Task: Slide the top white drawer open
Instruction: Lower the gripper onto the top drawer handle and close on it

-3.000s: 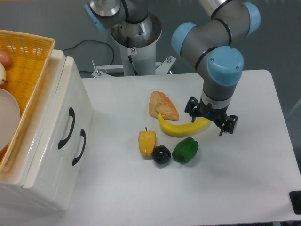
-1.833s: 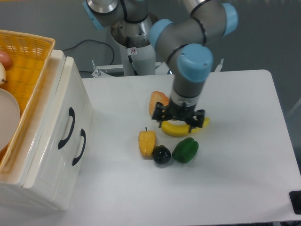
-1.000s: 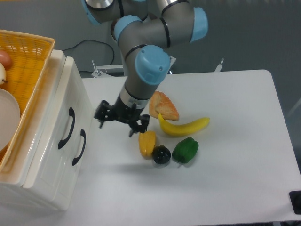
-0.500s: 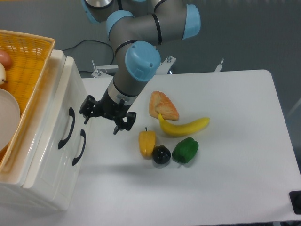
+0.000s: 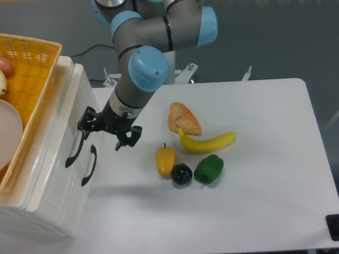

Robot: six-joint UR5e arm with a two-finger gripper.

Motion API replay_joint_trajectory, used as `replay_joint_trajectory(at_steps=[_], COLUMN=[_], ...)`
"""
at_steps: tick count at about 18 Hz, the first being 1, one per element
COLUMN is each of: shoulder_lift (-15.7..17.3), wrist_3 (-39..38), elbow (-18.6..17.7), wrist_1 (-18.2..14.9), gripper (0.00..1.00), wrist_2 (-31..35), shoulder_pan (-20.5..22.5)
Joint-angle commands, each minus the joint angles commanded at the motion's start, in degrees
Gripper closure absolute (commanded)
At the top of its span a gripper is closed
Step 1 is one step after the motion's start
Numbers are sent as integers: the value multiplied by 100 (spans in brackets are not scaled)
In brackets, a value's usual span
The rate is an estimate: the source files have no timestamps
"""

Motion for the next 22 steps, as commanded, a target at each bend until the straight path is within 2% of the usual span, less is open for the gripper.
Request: replay_joint_trajectory(at_steps=[16,22], shoulder_lift=[-123,-141], wrist_3=[-53,-123], elbow=[0,0], wrist_1=[18,26], gripper=[15,23], wrist_2=[18,18], shoulder_pan=[-159,-167])
